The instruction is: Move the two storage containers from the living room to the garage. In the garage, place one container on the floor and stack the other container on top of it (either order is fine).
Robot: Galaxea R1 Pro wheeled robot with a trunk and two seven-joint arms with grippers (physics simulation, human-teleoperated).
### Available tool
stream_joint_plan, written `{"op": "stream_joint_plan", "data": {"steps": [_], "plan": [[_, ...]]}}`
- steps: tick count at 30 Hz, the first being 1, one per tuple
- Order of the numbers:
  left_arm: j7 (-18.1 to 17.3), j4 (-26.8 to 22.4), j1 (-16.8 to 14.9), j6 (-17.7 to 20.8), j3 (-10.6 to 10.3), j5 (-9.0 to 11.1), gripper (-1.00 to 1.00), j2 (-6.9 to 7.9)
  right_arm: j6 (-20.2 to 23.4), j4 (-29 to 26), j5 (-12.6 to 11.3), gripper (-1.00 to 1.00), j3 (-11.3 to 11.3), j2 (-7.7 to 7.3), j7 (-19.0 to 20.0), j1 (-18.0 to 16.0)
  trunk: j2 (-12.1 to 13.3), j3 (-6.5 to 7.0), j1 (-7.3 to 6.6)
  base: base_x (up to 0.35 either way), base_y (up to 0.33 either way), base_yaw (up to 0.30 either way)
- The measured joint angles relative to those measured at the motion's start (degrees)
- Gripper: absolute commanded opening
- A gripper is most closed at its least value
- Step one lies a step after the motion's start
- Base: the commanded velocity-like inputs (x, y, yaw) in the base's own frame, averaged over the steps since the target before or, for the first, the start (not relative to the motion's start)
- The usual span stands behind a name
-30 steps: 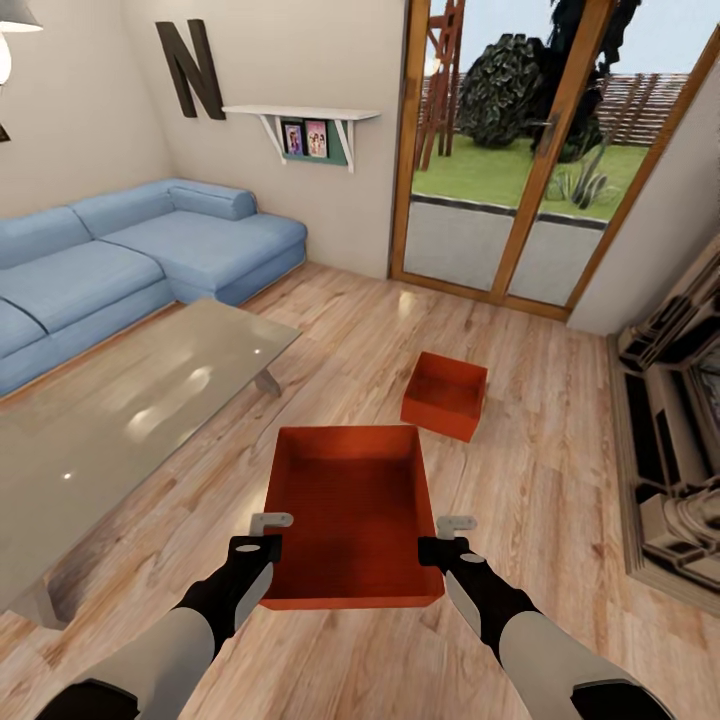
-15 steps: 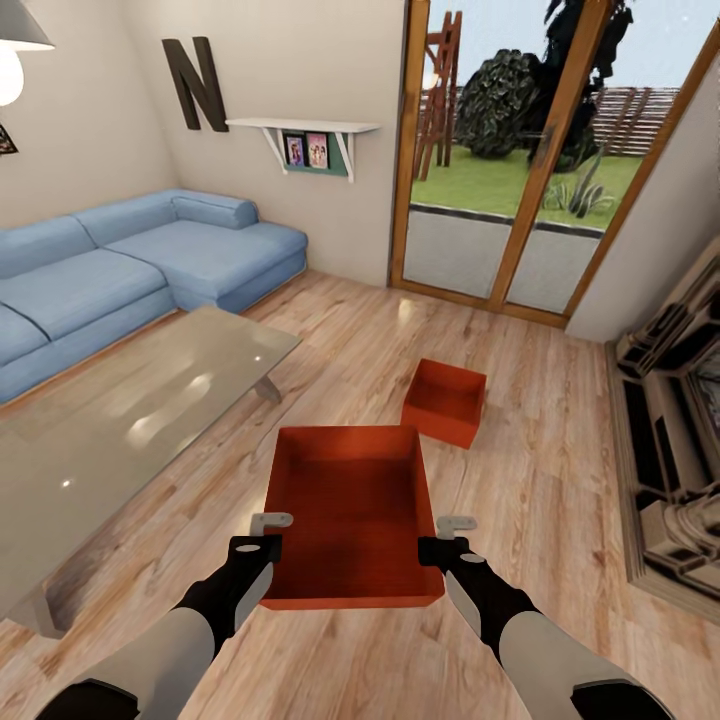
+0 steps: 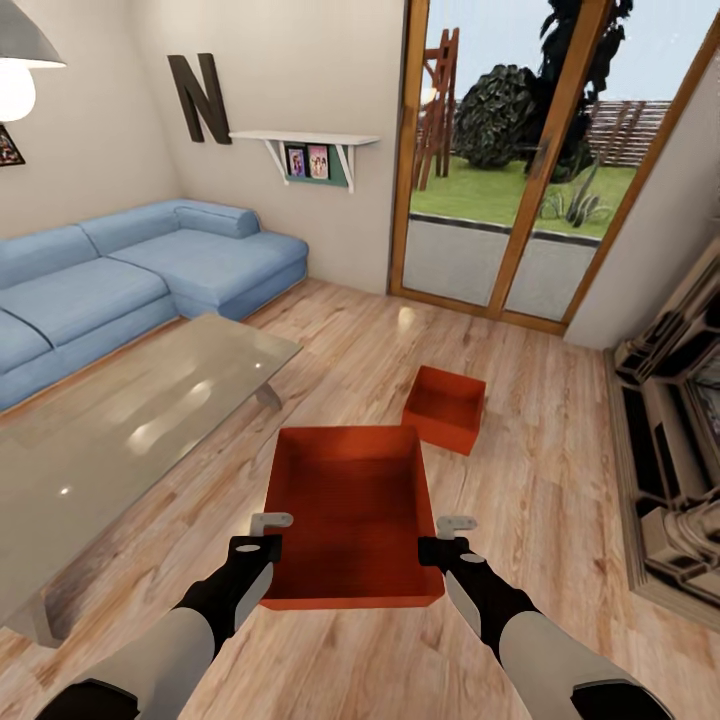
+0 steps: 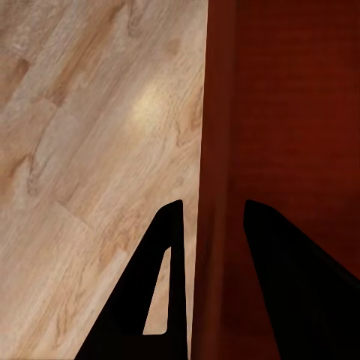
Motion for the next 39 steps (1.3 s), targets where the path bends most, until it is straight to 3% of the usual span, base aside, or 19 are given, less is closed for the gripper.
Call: {"op": "stream_joint_plan", "data": {"steps": [39], "plan": [[0.0,0.0,0.0,0.1,0.3,-0.3,-1.00,-0.08,0.0,0.0,0.1,-1.00,-0.1,-0.01,0.1,0.0,0.0,3.58,0.00,0.000,0.000,0.000]]}}
